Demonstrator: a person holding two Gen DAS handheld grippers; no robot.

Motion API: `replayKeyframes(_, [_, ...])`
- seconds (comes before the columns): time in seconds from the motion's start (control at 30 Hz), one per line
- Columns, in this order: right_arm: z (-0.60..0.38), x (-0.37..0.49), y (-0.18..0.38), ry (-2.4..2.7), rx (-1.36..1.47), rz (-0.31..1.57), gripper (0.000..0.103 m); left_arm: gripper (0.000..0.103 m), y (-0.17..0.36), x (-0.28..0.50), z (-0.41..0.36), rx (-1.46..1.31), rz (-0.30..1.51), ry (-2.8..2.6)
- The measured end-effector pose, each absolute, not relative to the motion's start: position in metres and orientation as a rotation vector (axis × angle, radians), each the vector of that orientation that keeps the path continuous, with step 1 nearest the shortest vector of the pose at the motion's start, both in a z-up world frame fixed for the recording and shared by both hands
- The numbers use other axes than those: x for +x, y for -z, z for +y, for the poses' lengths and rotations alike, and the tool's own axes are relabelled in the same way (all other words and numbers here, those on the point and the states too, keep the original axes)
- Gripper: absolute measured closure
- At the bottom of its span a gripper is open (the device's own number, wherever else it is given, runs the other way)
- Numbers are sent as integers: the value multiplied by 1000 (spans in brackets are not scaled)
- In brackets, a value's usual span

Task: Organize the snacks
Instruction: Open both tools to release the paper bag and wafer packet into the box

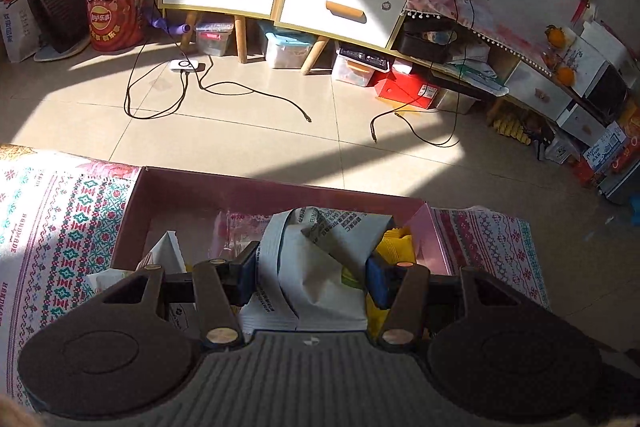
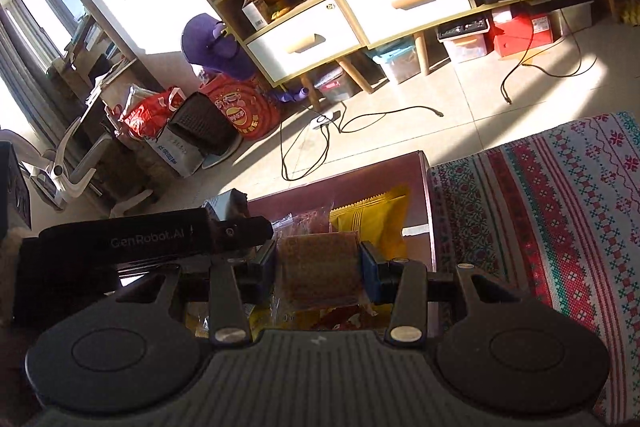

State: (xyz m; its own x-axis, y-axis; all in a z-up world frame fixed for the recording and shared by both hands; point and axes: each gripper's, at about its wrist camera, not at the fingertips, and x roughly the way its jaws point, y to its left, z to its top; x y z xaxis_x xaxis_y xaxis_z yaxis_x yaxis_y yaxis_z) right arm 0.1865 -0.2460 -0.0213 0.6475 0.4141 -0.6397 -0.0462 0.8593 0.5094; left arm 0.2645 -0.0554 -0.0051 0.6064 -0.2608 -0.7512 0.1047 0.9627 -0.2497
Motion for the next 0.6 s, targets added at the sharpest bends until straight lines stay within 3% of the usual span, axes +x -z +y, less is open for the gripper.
replayKeyframes(0.23, [-246, 188, 20, -292, 482, 839, 57, 44, 5, 271, -60, -206, 907, 215])
replayKeyframes(0.3, [-248, 188, 19, -285, 490, 843, 41, 43, 5, 273, -61, -200, 911, 217])
replayKeyframes(0.33, [-248, 188, 19, -286, 499, 842, 38, 43, 5, 274, -60, -203, 911, 211])
replayKeyframes(0.6, [-253, 185, 11, -296, 495, 829, 28, 22, -2, 267, -55, -220, 888, 180])
